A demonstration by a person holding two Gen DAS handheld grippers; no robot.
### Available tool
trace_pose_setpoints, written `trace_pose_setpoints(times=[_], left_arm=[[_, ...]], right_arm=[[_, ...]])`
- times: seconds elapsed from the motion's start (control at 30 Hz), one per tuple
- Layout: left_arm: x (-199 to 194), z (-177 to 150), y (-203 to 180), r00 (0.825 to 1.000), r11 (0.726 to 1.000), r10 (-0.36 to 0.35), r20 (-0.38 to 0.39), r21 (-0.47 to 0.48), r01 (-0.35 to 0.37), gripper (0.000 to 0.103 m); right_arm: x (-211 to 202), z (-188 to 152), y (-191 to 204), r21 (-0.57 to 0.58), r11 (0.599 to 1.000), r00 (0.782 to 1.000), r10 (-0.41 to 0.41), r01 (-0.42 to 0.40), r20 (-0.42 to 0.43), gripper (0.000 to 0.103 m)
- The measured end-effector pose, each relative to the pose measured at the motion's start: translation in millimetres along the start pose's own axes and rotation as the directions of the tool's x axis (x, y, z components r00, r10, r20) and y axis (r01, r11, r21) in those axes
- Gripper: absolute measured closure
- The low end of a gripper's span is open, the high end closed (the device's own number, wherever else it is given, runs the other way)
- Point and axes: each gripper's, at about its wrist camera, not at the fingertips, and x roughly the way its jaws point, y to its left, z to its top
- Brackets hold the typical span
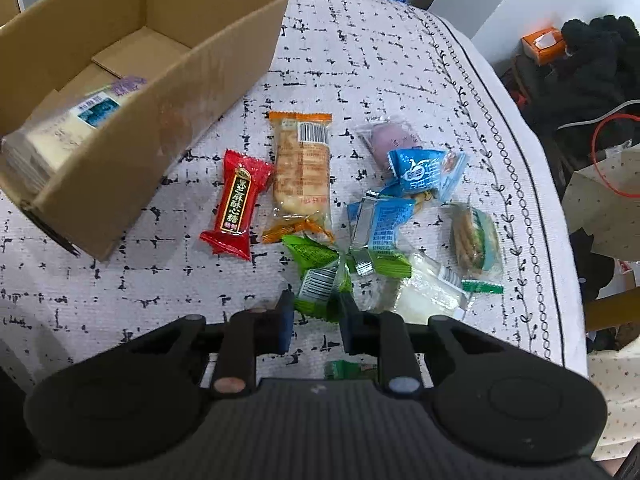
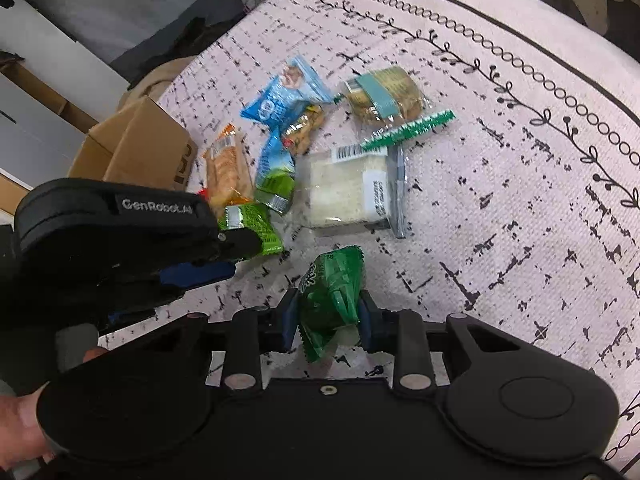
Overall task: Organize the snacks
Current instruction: 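Lift the green candy with the right tool while the left tool grasps a green snack pack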
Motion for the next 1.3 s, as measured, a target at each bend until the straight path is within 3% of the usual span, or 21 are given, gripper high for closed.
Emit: trace_pose_setpoints(times=[0.6,0.7,0.83,1.0,1.17,1.23,1.3], left_arm=[[-68,8,12,0.993,0.999,-0.04,0.114,0.019,0.038,0.09],[-77,11,13,0.99,0.998,-0.054,0.129,0.026,0.051,0.103],[-95,15,13,0.983,0.997,-0.066,0.171,0.043,0.06,0.103],[-108,22,17,0.98,0.998,-0.062,0.188,0.043,0.055,0.103],[-91,17,20,0.992,0.999,-0.014,0.125,0.041,0.009,0.096],[-81,13,20,0.996,0.999,0.022,0.085,0.04,-0.025,0.088],[-73,8,24,0.997,0.998,0.05,0.064,0.021,-0.051,0.067]], right_arm=[[-34,2,7,-0.01,0.99,0.982,0.14,-0.14,0.126,0.074],[-41,3,10,-0.018,0.987,0.975,0.163,-0.162,0.15,0.074],[-45,6,17,-0.046,0.979,0.964,0.204,-0.199,0.168,0.074],[-47,8,17,-0.046,0.98,0.965,0.197,-0.192,0.172,0.074],[-48,5,17,-0.046,0.985,0.969,0.174,-0.169,0.175,0.074],[-49,5,15,-0.039,0.985,0.97,0.172,-0.168,0.173,0.074],[-49,5,15,-0.041,0.985,0.97,0.169,-0.165,0.176,0.074]])
